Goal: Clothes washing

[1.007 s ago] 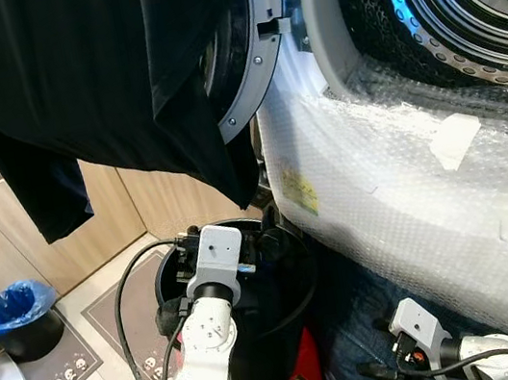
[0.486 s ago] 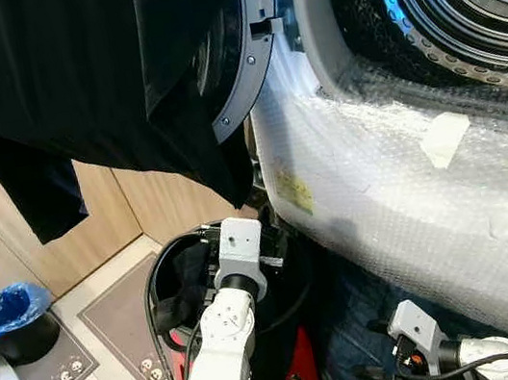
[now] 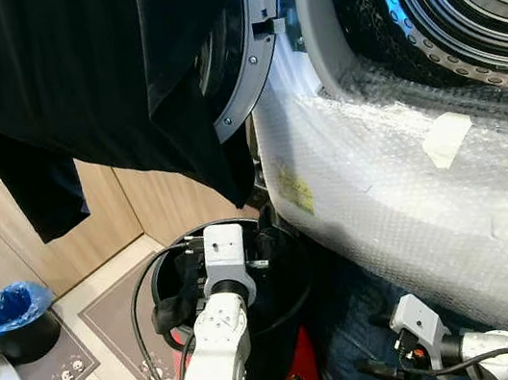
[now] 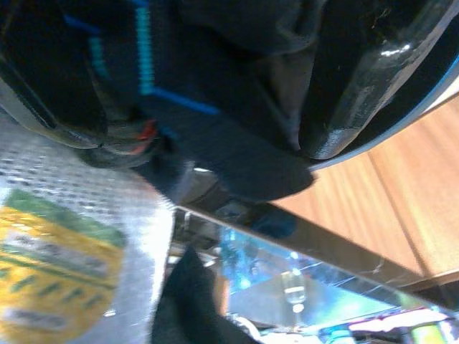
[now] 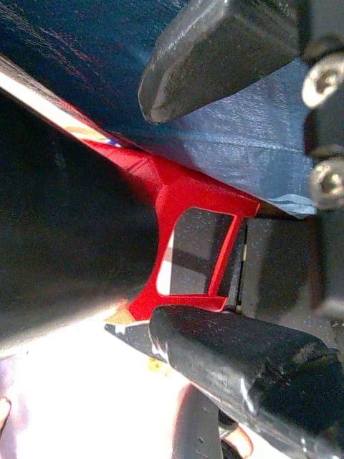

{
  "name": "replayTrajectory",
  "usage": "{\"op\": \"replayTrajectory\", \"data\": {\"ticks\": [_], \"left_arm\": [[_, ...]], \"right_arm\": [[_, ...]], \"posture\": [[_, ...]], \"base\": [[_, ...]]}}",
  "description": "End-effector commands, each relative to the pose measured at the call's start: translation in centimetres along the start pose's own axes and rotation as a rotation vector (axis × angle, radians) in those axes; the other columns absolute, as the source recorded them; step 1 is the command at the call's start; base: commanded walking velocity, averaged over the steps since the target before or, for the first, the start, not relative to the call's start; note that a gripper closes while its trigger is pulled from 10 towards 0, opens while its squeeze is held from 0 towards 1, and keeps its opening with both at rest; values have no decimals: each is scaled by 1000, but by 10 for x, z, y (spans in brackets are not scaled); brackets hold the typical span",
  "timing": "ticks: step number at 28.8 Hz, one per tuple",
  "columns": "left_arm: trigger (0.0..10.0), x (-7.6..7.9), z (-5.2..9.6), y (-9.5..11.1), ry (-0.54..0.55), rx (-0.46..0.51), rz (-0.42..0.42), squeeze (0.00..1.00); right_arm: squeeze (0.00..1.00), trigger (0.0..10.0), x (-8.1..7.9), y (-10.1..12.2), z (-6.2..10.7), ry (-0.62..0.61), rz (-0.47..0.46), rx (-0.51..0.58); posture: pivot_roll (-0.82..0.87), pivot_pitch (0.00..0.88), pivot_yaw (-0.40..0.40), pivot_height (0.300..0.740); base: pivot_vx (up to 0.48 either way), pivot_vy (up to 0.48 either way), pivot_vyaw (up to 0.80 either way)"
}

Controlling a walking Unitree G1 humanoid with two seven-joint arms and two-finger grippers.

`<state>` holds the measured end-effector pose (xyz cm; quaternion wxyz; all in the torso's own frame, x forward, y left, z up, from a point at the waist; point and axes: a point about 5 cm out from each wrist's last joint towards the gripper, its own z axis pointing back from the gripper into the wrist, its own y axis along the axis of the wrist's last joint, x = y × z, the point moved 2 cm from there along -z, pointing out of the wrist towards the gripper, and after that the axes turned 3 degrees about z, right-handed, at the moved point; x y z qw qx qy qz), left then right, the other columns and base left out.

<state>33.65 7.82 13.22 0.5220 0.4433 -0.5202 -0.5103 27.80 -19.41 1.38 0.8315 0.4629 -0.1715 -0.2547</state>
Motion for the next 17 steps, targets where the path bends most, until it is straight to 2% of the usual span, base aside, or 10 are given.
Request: {"op": "replayTrajectory", "data": {"ticks": [1, 4, 6, 9, 14, 15, 17], "left_arm": [[10000, 0, -2, -4, 8, -29, 15, 0], [10000, 0, -2, -4, 3, -34, 22, 0], [10000, -4, -8, -6, -2, -63, 76, 0], [10000, -2, -14, -7, -43, -95, 102, 0], [10000, -8, -21, -9, -28, -127, 145, 0], [9294, -7, -21, -9, -42, -138, 165, 0], [9294, -6, -21, -9, -49, -143, 177, 0]], "right_arm": [[0, 10000, 0, 2, 0, 5, 2, 6], [0, 10000, 0, 2, 0, 6, 2, 6], [0, 10000, -2, 4, -1, 15, 4, 10], [0, 10000, -3, 6, -3, 19, 9, 15], [0, 10000, -2, 10, -3, 16, 14, 25], [0, 10000, -1, 10, -2, 14, 16, 27], [0, 10000, -1, 10, -2, 13, 17, 27]], "posture": [[-15, 0, -18, 740], [-15, 0, -18, 740], [-18, 0, -19, 740], [-23, 0, -20, 740], [-31, 0, -18, 740], [-33, 0, -16, 740], [-34, 0, -16, 740]], "base": [[0, 0, 0], [0, 0, 0], [0, 0, 0], [0, 0, 0], [0, 0, 0], [0, 0, 0], [0, 0, 0]]}}
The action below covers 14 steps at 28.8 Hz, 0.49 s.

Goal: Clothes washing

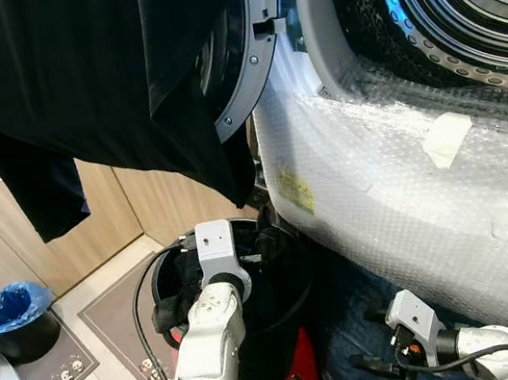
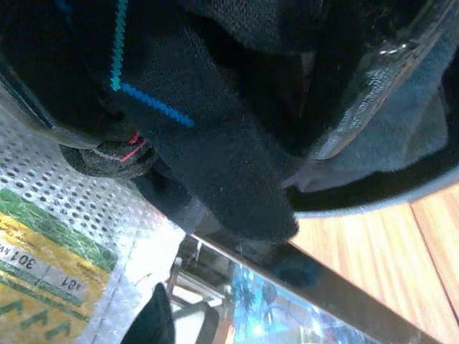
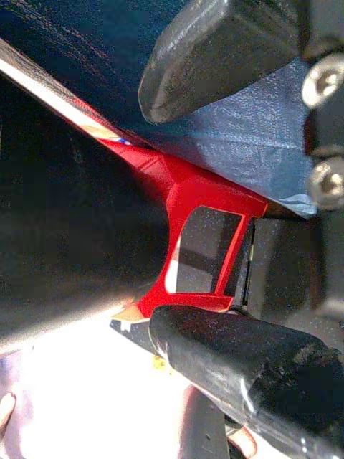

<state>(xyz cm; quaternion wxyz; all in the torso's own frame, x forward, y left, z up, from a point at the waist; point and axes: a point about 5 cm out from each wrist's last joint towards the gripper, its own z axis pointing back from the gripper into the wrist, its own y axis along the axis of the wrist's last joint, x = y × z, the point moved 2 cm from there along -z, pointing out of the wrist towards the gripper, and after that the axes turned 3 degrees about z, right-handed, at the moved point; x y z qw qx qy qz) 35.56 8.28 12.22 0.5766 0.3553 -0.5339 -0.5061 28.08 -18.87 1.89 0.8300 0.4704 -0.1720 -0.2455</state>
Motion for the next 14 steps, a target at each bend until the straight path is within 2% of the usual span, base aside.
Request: {"op": "replayTrajectory", "data": {"ticks": [1, 2, 3, 4, 14], "left_arm": [[9020, 1, -2, -1, -8, -26, 23, 0], [1529, 1, -3, -2, -13, -34, 46, 0], [1529, 1, -3, -2, -13, -34, 46, 0], [39, 2, -3, -2, -17, -36, 53, 0], [0, 10, -2, -5, -63, -54, 60, 0]], "right_arm": [[0, 10000, 0, 3, 1, 1, 5, 9], [0, 10000, 1, 3, 2, -2, 5, 8], [0, 10000, 1, 3, 2, -2, 5, 8], [0, 10000, 1, 3, 2, -5, 4, 8], [0, 10000, 2, 6, 0, 1, 8, 13]], "posture": [[-33, 0, -16, 740], [-35, 0, -17, 740], [-35, 0, -17, 740], [-35, 0, -17, 740], [-26, 0, -20, 740]], "base": [[0, 0, 0], [0, 0, 0], [0, 0, 0], [0, 0, 0], [0, 0, 0]]}}
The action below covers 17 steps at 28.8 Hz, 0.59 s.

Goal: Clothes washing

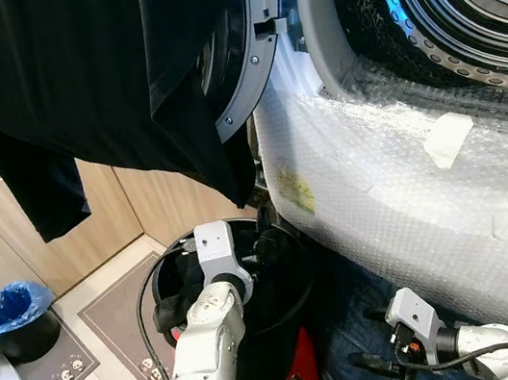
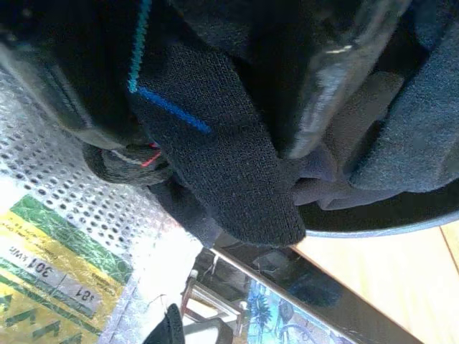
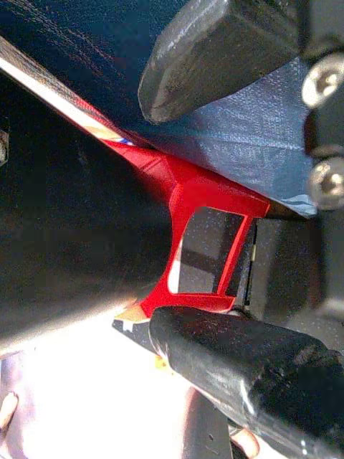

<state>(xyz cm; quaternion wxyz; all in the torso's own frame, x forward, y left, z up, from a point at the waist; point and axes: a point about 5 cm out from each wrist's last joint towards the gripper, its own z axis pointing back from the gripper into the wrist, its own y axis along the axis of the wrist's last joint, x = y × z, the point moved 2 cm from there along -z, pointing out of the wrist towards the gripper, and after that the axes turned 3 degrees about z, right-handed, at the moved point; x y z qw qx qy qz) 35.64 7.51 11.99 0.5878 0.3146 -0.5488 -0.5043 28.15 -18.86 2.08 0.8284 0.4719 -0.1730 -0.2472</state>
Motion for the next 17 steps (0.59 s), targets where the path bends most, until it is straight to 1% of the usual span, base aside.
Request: {"op": "replayTrajectory", "data": {"ticks": [1, 15, 17], "left_arm": [[0, 4, 0, -1, -17, -16, -7, 0], [0, 4, 1, 0, -26, -10, -15, 0], [0, 5, 2, 1, -27, -3, -27, 0]], "right_arm": [[0, 10000, 1, 4, 0, 4, 11, 9], [0, 10000, 3, 8, -1, 6, 18, 11], [0, 10000, 4, 8, -1, 4, 18, 12]], "posture": [[-26, 0, -20, 740], [-22, 0, -23, 740], [-23, 0, -23, 740]], "base": [[0, 0, 0], [0, 0, 0], [0, 0, 0]]}}
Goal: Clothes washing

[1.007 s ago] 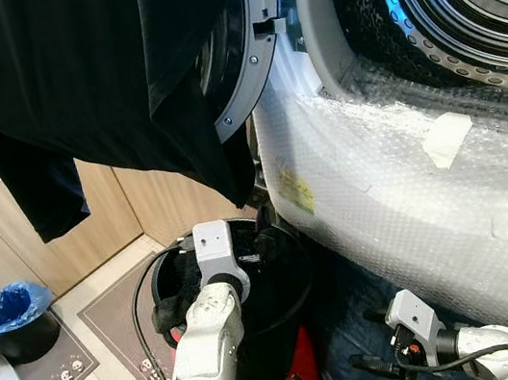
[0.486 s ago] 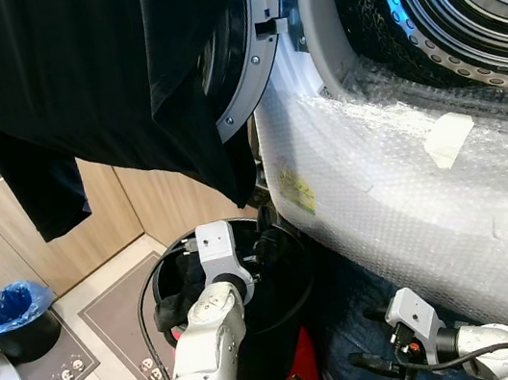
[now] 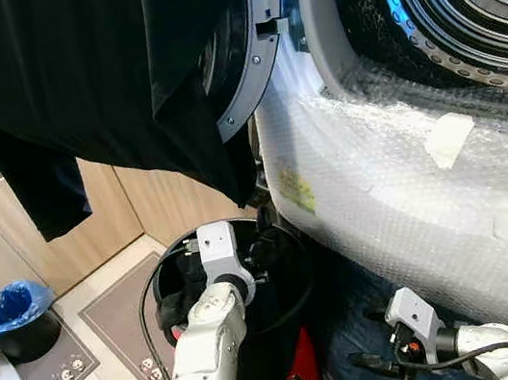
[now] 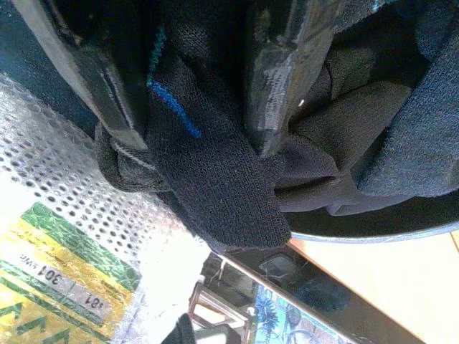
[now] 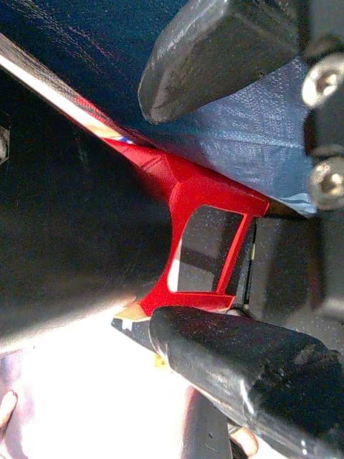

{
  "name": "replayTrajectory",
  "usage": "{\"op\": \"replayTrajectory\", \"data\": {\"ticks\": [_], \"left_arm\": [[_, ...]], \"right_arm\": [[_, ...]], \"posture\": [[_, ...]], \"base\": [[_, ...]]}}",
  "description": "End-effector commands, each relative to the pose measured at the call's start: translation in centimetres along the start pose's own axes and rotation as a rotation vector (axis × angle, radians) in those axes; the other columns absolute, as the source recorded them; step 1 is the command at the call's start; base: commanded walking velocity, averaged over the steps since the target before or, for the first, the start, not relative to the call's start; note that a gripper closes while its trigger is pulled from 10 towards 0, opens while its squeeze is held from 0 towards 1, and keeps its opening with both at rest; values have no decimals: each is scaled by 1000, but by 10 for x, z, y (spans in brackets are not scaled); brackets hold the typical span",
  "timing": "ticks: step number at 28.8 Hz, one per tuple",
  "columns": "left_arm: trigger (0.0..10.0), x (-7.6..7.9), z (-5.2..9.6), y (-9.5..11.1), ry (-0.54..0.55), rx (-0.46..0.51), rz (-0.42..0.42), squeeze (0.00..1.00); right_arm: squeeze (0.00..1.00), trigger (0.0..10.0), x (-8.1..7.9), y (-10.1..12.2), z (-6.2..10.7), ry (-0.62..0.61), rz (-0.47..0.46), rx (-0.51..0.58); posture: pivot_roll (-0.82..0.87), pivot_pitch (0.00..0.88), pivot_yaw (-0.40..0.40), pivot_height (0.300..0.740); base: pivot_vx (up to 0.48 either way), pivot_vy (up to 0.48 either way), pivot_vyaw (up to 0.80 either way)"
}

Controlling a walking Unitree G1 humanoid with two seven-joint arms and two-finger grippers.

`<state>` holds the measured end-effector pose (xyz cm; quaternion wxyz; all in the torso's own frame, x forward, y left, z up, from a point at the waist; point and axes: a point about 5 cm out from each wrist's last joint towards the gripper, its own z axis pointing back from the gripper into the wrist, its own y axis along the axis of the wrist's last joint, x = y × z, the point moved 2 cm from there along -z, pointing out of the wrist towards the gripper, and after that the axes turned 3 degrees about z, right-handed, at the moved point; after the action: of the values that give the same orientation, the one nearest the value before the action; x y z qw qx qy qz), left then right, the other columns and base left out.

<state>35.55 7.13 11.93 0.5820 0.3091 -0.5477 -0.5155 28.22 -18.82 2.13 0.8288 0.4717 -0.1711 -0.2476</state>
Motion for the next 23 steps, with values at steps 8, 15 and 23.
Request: {"op": "replayTrajectory", "data": {"ticks": [8, 15, 23], "left_arm": [[0, 1, 2, 7, 5, 40, -42, 0], [0, 4, 6, 18, 6, 133, -112, 0], [0, 20, 14, 33, -78, 261, -166, 0]], "right_arm": [[0, 10000, 4, 9, 0, -4, 20, 18], [0, 10000, 5, 8, 0, -8, 20, 16], [0, 10000, 4, 9, -1, -6, 20, 17]], "posture": [[-28, 0, -17, 740], [-29, 0, -16, 740], [-26, 0, -17, 740]], "base": [[0, 0, 0], [0, 0, 0], [0, 0, 0]]}}
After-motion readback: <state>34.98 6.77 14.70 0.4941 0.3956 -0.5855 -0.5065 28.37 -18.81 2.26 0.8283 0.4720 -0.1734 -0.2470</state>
